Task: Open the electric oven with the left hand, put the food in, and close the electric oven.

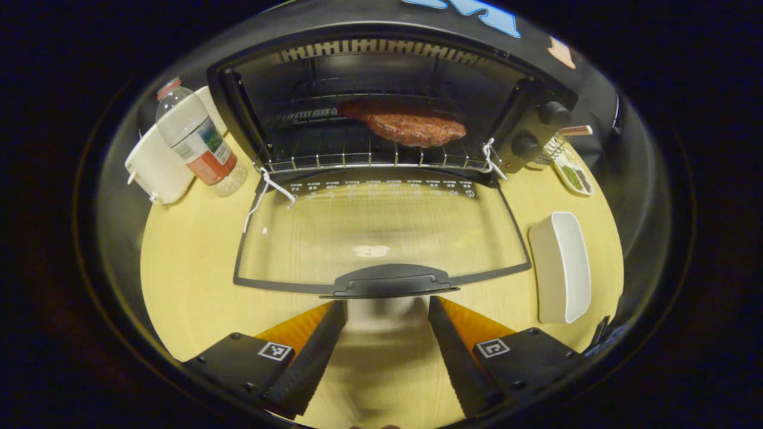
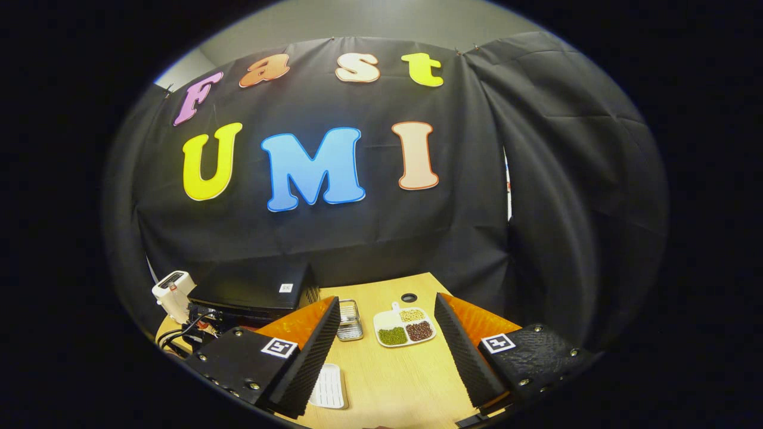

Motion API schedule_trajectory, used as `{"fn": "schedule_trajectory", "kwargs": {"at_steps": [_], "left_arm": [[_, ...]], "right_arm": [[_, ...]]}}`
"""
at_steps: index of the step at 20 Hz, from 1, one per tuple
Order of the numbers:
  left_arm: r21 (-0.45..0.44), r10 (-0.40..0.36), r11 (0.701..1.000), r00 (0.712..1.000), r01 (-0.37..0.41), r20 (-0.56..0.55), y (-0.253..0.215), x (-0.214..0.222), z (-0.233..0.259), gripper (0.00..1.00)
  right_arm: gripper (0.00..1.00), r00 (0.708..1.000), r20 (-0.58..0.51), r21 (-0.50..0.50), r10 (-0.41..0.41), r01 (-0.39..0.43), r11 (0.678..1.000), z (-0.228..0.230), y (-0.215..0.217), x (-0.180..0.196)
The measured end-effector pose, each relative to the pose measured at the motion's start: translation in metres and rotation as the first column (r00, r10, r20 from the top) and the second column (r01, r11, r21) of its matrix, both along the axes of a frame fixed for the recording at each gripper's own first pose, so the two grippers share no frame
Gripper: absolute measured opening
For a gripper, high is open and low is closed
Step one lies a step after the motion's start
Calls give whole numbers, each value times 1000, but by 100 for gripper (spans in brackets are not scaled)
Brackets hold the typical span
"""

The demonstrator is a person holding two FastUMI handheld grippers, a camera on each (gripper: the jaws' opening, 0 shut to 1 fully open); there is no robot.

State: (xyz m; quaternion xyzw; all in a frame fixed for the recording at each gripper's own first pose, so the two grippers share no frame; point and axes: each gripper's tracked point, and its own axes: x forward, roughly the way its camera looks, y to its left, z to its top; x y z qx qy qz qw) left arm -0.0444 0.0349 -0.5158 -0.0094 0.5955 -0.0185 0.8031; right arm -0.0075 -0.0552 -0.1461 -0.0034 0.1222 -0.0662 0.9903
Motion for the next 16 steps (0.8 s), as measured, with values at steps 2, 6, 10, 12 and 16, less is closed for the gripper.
{"fn": "schedule_trajectory", "kwargs": {"at_steps": [2,6,10,12,16], "left_arm": [[5,-2,1000,1000,2,-17,1,1,-5,96],[28,-21,999,1000,21,-23,2,4,-8,99],[20,-11,1000,999,11,-35,2,3,-7,94],[19,-9,1000,1000,9,-30,1,3,-2,96],[-4,-6,1000,1000,6,3,0,1,14,96]], "right_arm": [[96,1000,-6,-2,-8,8,1000,-1,-3,-1],[96,1000,-19,-9,-17,17,1000,-6,-5,-4],[96,999,-40,0,-16,16,1000,-14,-2,-7],[96,999,-48,-7,-8,8,1000,-18,1,-8],[96,998,-58,-17,15,-16,1000,-22,10,-10]]}}
